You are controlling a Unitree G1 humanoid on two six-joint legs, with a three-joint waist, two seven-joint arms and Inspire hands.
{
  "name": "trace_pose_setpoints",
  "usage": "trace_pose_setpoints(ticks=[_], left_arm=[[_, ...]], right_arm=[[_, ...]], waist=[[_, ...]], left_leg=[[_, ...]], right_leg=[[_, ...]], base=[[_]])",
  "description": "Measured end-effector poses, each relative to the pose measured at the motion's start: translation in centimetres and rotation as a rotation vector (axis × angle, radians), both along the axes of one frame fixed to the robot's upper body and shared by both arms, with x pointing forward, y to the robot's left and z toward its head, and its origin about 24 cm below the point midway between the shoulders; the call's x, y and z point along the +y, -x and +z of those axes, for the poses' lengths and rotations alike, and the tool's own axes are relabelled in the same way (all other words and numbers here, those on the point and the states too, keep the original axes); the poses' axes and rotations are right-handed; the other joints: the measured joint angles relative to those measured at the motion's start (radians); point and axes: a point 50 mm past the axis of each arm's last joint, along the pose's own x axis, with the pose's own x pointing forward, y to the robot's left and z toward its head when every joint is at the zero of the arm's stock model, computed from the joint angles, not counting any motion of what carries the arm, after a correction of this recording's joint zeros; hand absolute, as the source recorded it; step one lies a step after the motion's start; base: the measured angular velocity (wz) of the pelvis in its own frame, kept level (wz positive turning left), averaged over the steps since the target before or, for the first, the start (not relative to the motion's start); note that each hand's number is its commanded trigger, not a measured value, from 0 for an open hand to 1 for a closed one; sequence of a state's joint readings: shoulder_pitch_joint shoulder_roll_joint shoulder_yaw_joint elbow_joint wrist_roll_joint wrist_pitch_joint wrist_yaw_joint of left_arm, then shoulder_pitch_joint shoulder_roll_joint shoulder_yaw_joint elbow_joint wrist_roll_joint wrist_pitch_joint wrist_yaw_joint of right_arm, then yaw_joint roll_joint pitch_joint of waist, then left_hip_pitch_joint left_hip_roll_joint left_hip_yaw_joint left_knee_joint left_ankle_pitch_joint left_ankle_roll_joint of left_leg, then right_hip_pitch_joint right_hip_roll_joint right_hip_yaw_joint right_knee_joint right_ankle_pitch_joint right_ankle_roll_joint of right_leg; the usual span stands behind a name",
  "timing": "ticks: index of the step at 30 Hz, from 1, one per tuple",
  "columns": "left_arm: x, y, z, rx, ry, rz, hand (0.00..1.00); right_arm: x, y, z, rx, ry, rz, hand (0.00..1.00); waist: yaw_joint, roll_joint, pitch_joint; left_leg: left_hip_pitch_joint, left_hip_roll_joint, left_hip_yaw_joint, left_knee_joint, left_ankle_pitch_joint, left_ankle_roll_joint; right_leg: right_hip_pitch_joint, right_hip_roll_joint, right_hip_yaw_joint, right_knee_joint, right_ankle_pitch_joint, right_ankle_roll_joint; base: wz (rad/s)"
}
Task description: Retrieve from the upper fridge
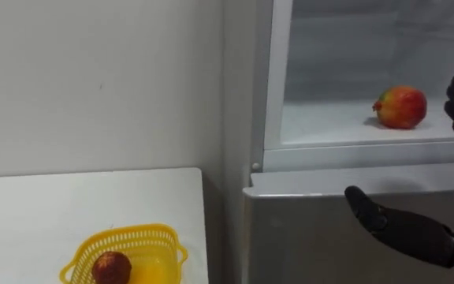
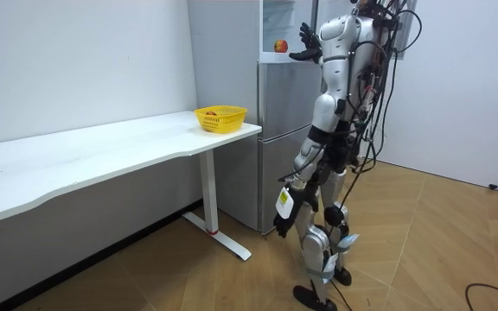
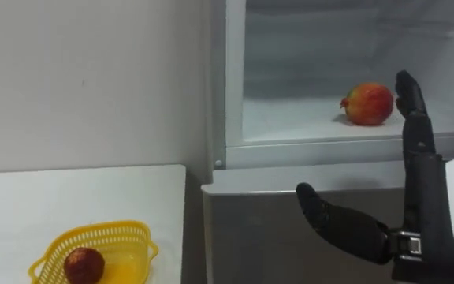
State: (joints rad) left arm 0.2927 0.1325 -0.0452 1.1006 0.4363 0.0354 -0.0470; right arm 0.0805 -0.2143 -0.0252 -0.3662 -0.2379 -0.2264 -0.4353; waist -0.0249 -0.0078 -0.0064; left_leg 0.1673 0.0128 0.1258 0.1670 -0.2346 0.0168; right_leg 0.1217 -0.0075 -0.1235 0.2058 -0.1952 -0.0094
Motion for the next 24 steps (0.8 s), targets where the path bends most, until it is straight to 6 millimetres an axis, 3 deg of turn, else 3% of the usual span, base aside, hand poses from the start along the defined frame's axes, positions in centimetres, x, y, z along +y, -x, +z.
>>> trace_pose_setpoints(ticks=[5,11,18,20,24], left_arm=[[0.0,0.0,0.0,-0.001,0.002,0.011,0.00],[0.0,0.7,0.0,0.017,0.003,0.016,0.00],[-0.1,0.7,0.0,0.018,0.018,0.015,0.00],[-0.1,0.7,0.0,0.019,0.021,0.016,0.00],[0.4,0.8,0.1,0.023,0.019,0.020,0.00]], right_arm=[[-0.2,0.0,0.0,0.001,-0.044,0.006,0.00],[-0.7,0.0,0.0,-0.005,-0.121,0.005,0.00],[-2.6,0.0,0.0,-0.022,-0.131,-0.102,0.00],[-3.1,-0.1,0.3,-0.044,-0.141,-0.129,0.00],[-4.0,-0.5,1.8,-0.124,-0.177,-0.164,0.00]], waist=[[0.002,-0.009,0.0054],[0.005,-0.021,0.0042],[0.010,-0.035,0.0050],[0.009,-0.044,0.0099],[0.008,-0.050,0.0070]], left_leg=[[-0.001,0.000,0.000,-0.002,0.000,0.000],[0.001,0.001,0.000,-0.002,-0.001,-0.001],[0.001,0.000,-0.003,0.000,-0.001,-0.001],[0.000,-0.001,-0.005,0.000,-0.001,-0.001],[-0.005,-0.002,-0.010,-0.001,0.000,-0.001]], right_leg=[[-0.002,0.000,-0.002,-0.001,0.000,0.000],[-0.001,0.001,-0.003,-0.003,0.000,0.000],[-0.002,-0.001,-0.010,-0.004,0.000,0.000],[-0.002,-0.001,-0.010,-0.005,0.000,0.000],[-0.001,-0.002,-0.016,-0.017,0.000,0.000]], base=[[0.00],[0.00],[0.01],[0.00],[0.00]])
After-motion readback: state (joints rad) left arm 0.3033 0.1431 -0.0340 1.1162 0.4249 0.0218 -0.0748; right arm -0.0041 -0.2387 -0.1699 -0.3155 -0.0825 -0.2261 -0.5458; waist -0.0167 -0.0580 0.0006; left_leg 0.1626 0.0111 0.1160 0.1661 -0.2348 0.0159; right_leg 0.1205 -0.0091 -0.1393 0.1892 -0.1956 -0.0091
